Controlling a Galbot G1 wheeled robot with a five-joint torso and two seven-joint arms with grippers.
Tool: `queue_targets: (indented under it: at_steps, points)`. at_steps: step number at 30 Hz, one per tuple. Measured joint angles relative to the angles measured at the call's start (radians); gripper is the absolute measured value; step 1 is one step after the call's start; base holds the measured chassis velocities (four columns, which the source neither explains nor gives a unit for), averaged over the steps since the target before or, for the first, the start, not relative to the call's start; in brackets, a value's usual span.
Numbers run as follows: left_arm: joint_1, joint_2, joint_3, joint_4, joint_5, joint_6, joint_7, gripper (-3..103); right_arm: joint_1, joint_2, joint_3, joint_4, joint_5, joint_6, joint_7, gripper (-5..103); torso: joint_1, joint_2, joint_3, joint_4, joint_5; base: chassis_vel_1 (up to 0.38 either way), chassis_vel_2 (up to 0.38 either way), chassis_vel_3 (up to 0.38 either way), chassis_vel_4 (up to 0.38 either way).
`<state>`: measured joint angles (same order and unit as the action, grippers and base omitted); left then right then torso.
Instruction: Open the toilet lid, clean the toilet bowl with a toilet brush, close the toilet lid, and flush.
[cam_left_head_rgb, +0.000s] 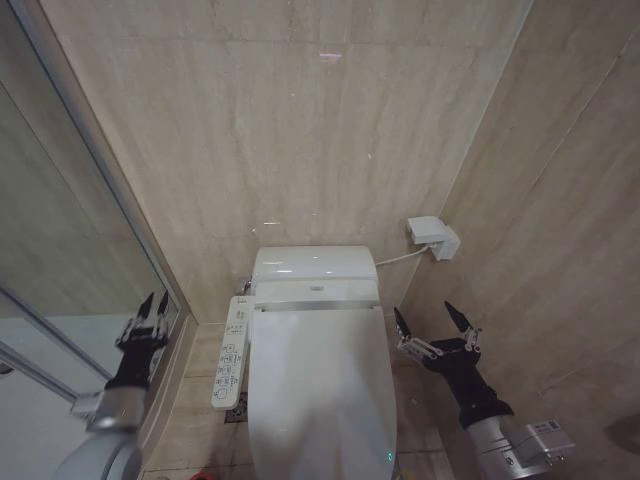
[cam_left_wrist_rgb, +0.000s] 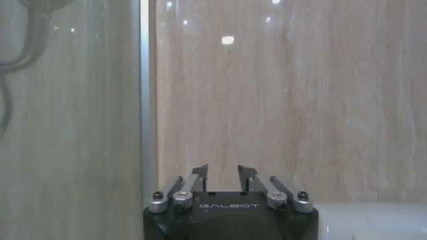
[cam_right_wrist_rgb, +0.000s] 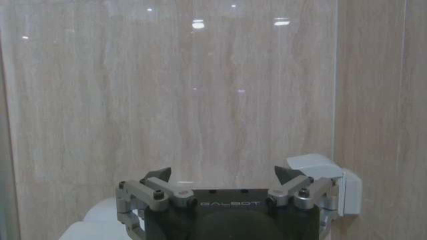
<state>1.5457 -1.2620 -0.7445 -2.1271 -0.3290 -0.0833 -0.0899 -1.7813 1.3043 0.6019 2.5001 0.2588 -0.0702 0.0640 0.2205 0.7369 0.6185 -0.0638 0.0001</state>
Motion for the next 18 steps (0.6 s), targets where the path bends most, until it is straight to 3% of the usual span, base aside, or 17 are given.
queue_targets:
  at_steps: [6,7,14,15,18]
  points:
    - [0.120,-0.069,-0.041,-0.192,0.056,0.147,-0.011,35,0.000,0.000,0.000,0.000,0.000,0.000,0.000,100,0.000,0.000,0.000,-0.0001,0.0000,0.000,0.000,0.000,0.000]
    - [0.137,-0.089,-0.041,-0.226,0.067,0.169,-0.010,62,0.000,0.000,0.000,0.000,0.000,0.000,0.000,100,0.000,0.000,0.000,-0.0002,0.0002,0.000,0.000,0.000,0.000]
    - [0.203,-0.161,-0.010,-0.311,0.131,0.197,0.004,62,0.000,0.000,0.000,0.000,0.000,0.000,0.000,100,0.000,0.000,0.000,-0.0001,0.0001,0.000,0.000,0.000,0.000]
    - [0.218,-0.171,0.001,-0.322,0.145,0.197,0.006,89,0.000,0.000,0.000,0.000,0.000,0.000,0.000,100,0.000,0.000,0.000,-0.0001,0.0000,0.000,0.000,0.000,0.000]
    - [0.249,-0.192,0.018,-0.348,0.176,0.199,0.016,89,0.000,0.000,0.000,0.000,0.000,0.000,0.000,100,0.000,0.000,0.000,-0.0002,0.0000,0.000,0.000,0.000,0.000]
